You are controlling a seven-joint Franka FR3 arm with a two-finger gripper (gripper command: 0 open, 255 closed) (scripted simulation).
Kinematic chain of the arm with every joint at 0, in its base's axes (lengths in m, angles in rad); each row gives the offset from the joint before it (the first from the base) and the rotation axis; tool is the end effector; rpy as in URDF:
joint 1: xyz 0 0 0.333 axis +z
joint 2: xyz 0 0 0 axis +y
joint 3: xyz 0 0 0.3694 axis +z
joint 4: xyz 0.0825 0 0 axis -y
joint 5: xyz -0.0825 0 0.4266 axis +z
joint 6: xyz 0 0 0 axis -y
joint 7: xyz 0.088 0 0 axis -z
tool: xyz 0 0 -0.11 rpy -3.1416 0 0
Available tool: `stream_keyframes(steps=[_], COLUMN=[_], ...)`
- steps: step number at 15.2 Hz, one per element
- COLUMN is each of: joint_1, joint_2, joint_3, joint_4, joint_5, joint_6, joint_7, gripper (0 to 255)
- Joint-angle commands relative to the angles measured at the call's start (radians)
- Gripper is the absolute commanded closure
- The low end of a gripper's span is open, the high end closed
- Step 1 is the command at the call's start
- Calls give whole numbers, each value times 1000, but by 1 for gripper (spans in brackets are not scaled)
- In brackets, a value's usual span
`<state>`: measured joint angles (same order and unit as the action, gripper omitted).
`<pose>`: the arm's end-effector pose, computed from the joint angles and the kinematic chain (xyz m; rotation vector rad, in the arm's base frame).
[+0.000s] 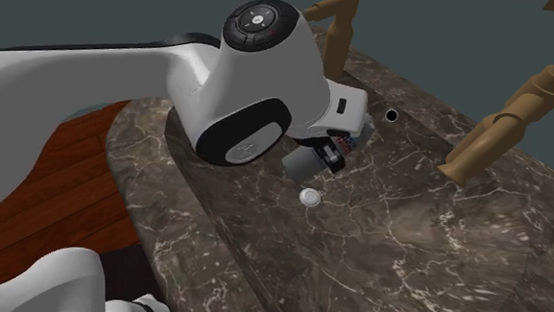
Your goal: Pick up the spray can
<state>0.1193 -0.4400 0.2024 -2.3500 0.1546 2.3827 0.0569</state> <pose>0.4490 0.1641 0.5757 -2.9253 -0.2630 -0.6746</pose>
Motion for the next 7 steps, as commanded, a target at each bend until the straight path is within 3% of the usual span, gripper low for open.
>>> stream_keyframes(steps=[1, 7], joint_1=[-2, -4], joint_2=[-2, -8], joint_3=[-1, -5], joint_4=[25, 76], joint_5=[-3, -7], joint_6=[-26, -82], joint_7=[2, 6], gripper=[255, 255])
